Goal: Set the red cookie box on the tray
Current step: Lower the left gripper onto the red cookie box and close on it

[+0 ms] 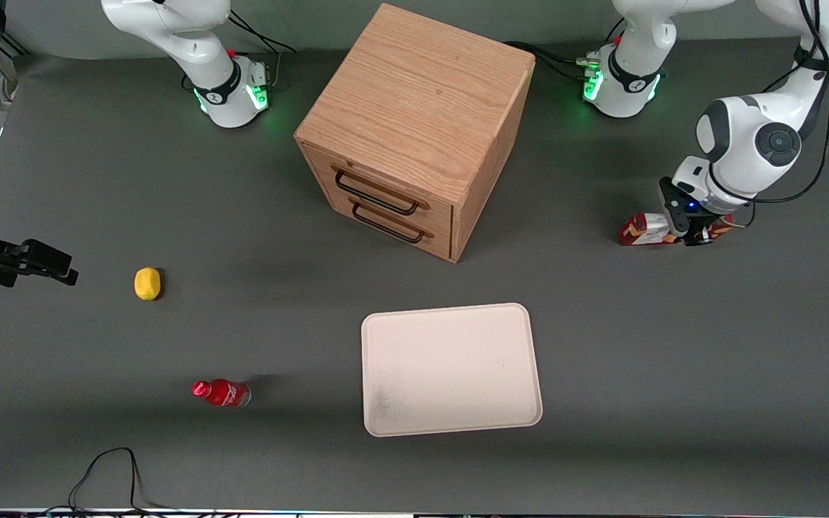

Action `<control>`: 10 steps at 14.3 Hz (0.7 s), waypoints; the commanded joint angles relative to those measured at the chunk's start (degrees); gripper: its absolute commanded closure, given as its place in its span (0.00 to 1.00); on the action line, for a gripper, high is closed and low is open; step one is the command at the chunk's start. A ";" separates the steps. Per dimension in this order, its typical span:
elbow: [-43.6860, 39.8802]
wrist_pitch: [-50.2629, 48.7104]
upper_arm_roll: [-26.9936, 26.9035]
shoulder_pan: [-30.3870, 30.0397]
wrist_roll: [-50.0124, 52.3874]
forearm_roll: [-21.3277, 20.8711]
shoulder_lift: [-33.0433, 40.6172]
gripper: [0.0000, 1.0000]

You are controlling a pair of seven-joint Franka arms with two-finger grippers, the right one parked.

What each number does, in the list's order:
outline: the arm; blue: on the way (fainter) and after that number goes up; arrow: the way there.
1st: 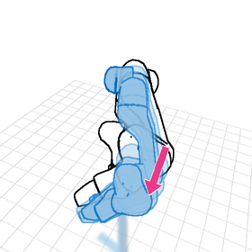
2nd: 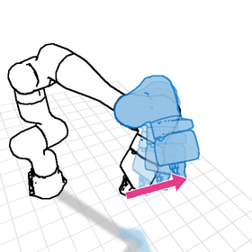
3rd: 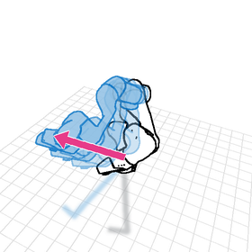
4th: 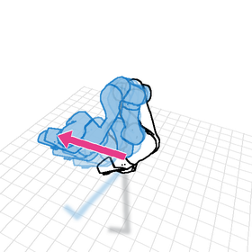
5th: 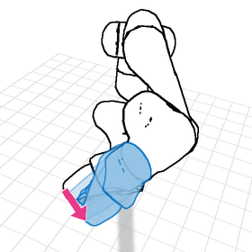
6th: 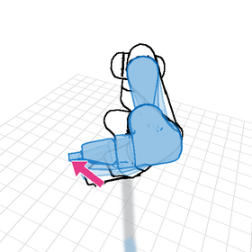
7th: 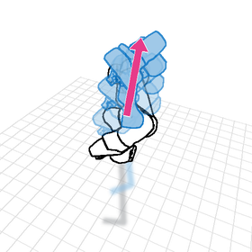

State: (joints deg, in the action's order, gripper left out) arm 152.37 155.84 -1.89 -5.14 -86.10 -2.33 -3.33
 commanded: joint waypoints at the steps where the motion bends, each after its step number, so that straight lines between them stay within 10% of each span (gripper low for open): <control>1: 0.12 -0.19 -0.22 0.22 -1.17 -0.22 0.26 1.00; 10: -13.03 -25.73 -0.22 0.57 16.73 0.93 3.94 1.00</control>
State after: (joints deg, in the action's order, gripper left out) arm 144.70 137.97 -2.27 -5.19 -75.12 -1.80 -1.82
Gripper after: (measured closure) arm 0.930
